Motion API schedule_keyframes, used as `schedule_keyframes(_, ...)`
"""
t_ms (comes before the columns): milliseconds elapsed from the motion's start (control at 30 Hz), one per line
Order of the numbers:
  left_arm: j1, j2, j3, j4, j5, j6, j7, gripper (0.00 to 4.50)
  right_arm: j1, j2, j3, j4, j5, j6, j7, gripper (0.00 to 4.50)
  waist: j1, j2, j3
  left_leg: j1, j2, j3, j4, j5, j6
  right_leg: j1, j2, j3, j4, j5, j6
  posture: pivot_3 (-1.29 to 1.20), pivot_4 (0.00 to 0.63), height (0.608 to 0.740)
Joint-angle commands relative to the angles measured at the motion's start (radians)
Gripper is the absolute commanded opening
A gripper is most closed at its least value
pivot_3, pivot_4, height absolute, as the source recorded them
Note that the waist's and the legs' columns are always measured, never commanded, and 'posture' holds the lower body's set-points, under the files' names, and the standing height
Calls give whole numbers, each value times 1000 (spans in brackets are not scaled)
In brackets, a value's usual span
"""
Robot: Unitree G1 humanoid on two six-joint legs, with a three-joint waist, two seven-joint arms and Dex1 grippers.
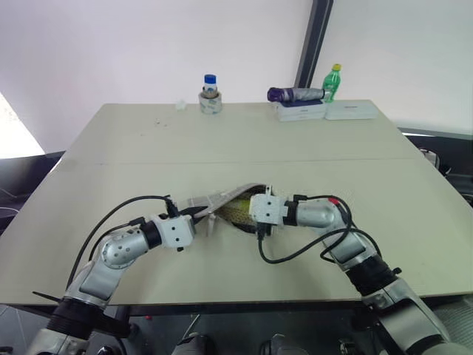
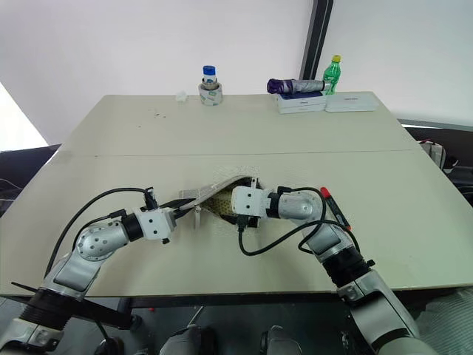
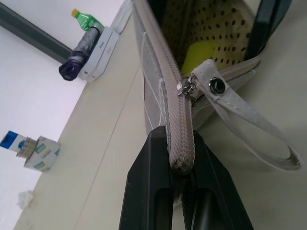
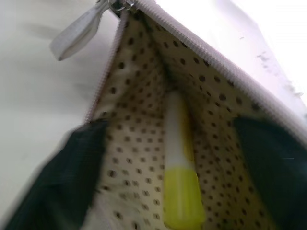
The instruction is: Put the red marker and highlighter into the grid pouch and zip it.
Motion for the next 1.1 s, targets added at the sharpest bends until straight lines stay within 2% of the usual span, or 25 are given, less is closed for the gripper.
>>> schedule_keyframes(33,6,9,30,-36,-19,-5,10,0,94,-53,-94,-132,135,44,66,4480,0,0,0,0,0,0,0,0,0,0,0,0,0,0,0,0,150,740)
schedule_keyframes(200,25,15,46,-44,-15,3,24,0,232,-93,-282,-322,419,253,89,4480,-8,-1,0,1,0,-1,0,-2,3,0,0,0,0,0,0,0,150,740)
schedule_keyframes(267,26,17,47,-42,-14,2,26,0,261,-94,-322,-357,465,304,74,4480,-6,-1,0,1,1,-3,0,-3,6,1,1,0,0,0,0,0,150,740)
schedule_keyframes(367,21,16,44,-28,-4,-9,33,0,356,-53,-454,-355,512,334,-40,4480,-3,-1,0,1,1,-3,0,-4,6,1,1,0,0,0,0,0,150,740)
schedule_keyframes(400,17,16,42,-19,0,-15,35,0,390,-23,-497,-349,512,322,-97,4480,1,-1,0,1,0,-3,0,-4,6,1,0,0,0,0,0,0,150,740)
schedule_keyframes(467,7,11,35,-3,12,-24,41,0,493,33,-538,-333,388,253,-253,4480,6,-1,0,1,0,-3,1,-4,7,2,0,0,0,0,0,0,150,740)
schedule_keyframes(533,-5,6,29,16,20,-32,46,0,600,71,-536,-370,304,183,-319,4480,11,-1,0,1,0,-2,1,-4,7,2,-1,0,0,0,0,0,150,740)
schedule_keyframes(633,-20,-4,22,38,22,-43,50,0,656,144,-567,-431,299,208,-439,4480,4,-1,0,1,0,-2,0,-4,7,1,0,0,0,0,0,0,150,740)
schedule_keyframes(867,-49,-15,3,77,35,-69,49,0,677,150,-579,-445,182,266,-591,4480,-6,-1,0,1,0,-2,0,-4,6,1,0,1,0,0,0,0,150,740)
schedule_keyframes(1100,-49,-14,1,86,45,-79,55,0,532,90,-633,-295,222,476,-612,4480,-4,-1,0,1,0,-2,1,-4,6,1,0,1,0,0,0,0,150,740)
